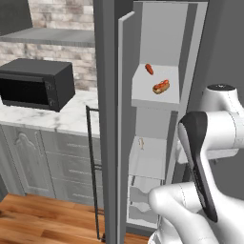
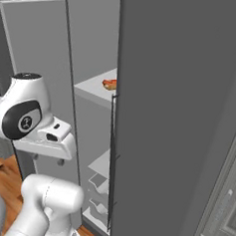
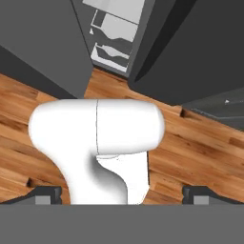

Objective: Store the hot dog in the freezer for long-term storage. Close the freezer door after placing the cooked food.

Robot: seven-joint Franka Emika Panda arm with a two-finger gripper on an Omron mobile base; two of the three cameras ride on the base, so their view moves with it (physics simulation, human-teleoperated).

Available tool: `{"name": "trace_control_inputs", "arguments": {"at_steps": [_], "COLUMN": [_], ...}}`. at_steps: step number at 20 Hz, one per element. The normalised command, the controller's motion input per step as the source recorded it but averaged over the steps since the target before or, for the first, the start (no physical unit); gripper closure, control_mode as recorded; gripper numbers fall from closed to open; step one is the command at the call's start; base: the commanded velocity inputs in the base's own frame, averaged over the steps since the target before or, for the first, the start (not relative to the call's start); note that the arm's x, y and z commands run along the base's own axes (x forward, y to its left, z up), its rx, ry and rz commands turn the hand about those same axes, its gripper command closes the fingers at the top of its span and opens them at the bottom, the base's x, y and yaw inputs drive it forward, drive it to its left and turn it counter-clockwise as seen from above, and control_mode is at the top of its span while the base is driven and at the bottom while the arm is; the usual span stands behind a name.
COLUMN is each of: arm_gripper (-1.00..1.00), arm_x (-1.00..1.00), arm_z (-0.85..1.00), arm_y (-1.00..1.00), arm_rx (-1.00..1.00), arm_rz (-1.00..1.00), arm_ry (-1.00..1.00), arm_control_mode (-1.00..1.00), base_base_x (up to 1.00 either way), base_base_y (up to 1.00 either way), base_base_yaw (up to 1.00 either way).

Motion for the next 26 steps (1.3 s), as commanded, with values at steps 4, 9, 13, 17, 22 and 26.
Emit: {"name": "trace_control_inputs", "arguments": {"at_steps": [4, 9, 13, 17, 22, 26], "arm_gripper": [-1.00, -1.00, -1.00, -1.00, -1.00, -1.00], "arm_x": [0.00, -0.08, 0.00, 0.00, 0.00, -0.03], "arm_z": [-0.22, -0.26, -0.17, -0.02, 0.00, 0.00], "arm_y": [0.00, 0.00, 0.00, 0.00, 0.00, 0.00], "arm_rx": [-0.04, 0.00, 0.00, 0.00, 0.00, 0.00], "arm_rz": [0.00, 0.00, 0.00, 0.00, 0.00, 0.00], "arm_ry": [0.09, 0.00, -0.01, 0.00, 0.00, 0.00], "arm_control_mode": [-1.00, -1.00, -1.00, -1.00, -1.00, -1.00], "base_base_x": [0.00, 0.00, 0.00, 0.00, 0.00, 0.00], "base_base_y": [0.00, 0.00, 0.00, 0.00, 0.00, 0.00], "base_base_yaw": [0.00, 0.00, 0.00, 0.00, 0.00, 0.00]}}
